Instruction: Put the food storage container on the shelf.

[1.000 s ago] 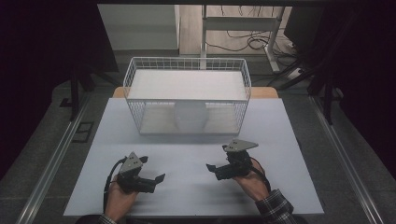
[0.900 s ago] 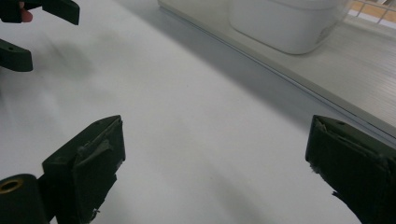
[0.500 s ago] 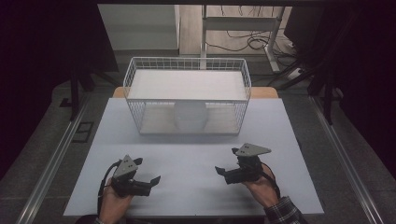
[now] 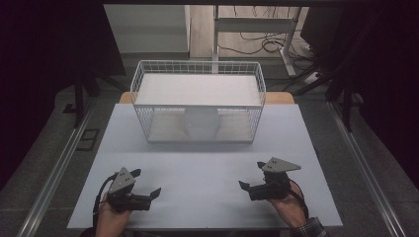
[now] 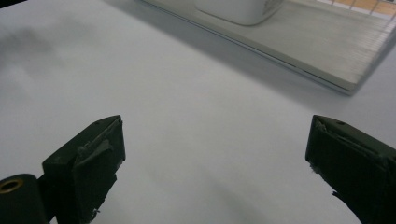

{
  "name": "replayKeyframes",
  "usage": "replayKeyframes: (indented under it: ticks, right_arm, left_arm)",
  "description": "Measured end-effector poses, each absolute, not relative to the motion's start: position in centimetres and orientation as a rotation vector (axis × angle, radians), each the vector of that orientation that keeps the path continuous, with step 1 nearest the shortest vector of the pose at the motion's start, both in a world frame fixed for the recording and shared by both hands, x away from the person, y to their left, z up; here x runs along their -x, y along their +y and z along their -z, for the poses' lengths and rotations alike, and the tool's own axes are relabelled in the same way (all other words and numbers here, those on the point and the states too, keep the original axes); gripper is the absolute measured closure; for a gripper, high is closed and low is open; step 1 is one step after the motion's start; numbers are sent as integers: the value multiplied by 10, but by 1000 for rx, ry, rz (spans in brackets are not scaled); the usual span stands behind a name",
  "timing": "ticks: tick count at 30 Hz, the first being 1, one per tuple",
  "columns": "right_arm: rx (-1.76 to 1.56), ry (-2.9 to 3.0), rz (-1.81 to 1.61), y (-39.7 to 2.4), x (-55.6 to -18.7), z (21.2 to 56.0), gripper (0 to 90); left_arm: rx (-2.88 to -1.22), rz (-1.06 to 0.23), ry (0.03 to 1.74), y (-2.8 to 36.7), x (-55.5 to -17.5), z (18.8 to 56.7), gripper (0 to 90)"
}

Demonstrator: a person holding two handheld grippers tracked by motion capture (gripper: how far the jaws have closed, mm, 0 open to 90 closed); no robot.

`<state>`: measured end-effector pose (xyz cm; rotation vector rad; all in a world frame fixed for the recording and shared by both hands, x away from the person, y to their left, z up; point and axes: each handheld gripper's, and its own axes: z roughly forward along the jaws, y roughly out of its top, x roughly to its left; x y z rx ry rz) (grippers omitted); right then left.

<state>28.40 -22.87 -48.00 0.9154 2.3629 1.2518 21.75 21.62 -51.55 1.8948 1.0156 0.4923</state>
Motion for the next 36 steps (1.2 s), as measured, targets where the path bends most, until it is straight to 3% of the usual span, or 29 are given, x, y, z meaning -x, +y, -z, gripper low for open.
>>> replayKeyframes:
  ticks: [21, 36]
  right_arm:
    - [-1105, 2324, -1179, -278, -254, 498, 0]
    - [-1183, 2359, -1137, -284, -252, 506, 0]
  left_arm:
    - [-1875, -482, 1076, 236, -203, 523, 0]
    - [-1846, -398, 1130, 243, -207, 530, 8]
